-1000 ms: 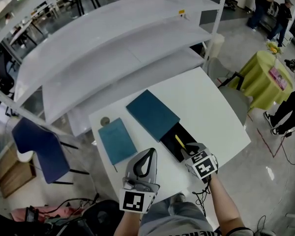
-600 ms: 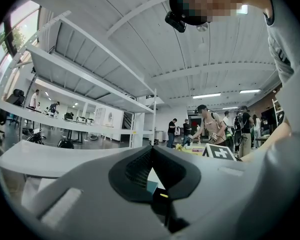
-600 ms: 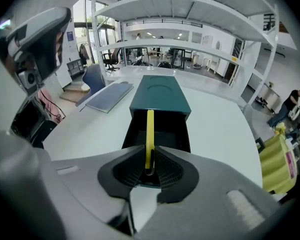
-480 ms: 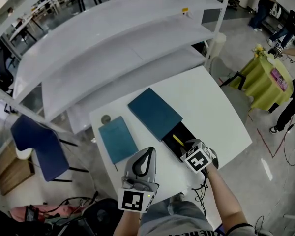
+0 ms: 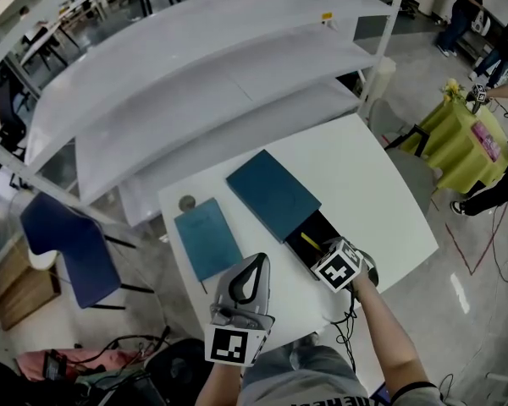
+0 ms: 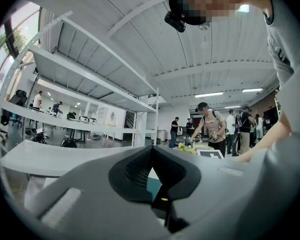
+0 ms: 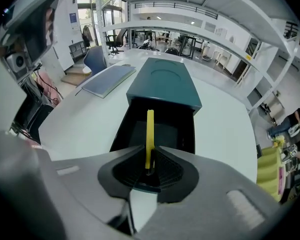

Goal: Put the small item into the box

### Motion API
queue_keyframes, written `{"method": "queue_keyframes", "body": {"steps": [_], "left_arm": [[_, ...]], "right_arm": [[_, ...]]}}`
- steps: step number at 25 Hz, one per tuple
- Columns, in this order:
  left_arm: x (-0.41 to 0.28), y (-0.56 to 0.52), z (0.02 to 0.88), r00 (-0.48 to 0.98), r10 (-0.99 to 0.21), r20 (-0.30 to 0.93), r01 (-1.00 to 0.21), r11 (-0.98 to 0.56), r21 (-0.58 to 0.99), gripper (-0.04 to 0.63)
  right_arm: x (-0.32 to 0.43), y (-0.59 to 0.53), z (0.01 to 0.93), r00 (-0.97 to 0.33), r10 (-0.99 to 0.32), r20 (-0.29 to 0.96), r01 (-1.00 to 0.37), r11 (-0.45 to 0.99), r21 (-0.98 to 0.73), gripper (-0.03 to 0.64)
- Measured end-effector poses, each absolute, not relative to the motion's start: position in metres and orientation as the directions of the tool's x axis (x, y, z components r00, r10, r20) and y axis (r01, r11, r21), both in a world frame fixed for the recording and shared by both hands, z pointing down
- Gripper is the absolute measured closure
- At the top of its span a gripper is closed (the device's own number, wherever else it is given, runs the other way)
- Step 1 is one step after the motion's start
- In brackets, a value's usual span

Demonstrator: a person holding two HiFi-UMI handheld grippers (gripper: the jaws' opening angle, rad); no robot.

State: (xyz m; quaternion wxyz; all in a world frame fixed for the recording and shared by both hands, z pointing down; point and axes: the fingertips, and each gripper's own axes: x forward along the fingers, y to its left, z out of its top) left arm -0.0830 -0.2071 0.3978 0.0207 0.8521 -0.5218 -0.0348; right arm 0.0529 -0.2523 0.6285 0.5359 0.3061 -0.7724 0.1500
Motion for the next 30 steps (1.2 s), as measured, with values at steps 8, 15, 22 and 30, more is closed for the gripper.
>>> {"method": "queue_keyframes", "body": {"steps": [8, 15, 22, 30], "left_arm": [[-0.088, -0.208, 0.401, 0.444, -0.895, -0.037, -0.891, -0.446, 0.084, 0.575], [-0.092, -0.207, 0.401, 0.437, -0.899, -0.031, -0.895, -0.438, 0.087, 0.575], [-0.097, -0.209, 0.405, 0.43, -0.902, -0.022, -0.9, -0.431, 0.072, 0.575], [-0.098, -0.21, 0.408, 0.43, -0.903, -0.01, -0.899, -0.429, 0.087, 0.575]], "right_arm": [[0.05, -0.259, 0.642, -0.189, -0.288, 0.939, -0.598, 0.792, 0.122, 0.554], [0.046, -0.257, 0.65, -0.167, -0.255, 0.952, -0.567, 0.815, 0.119, 0.554], [0.045, -0.256, 0.657, -0.158, -0.239, 0.958, -0.558, 0.822, 0.113, 0.553], [0.043, -0.255, 0.661, -0.155, -0.233, 0.96, -0.553, 0.826, 0.111, 0.552]]}}
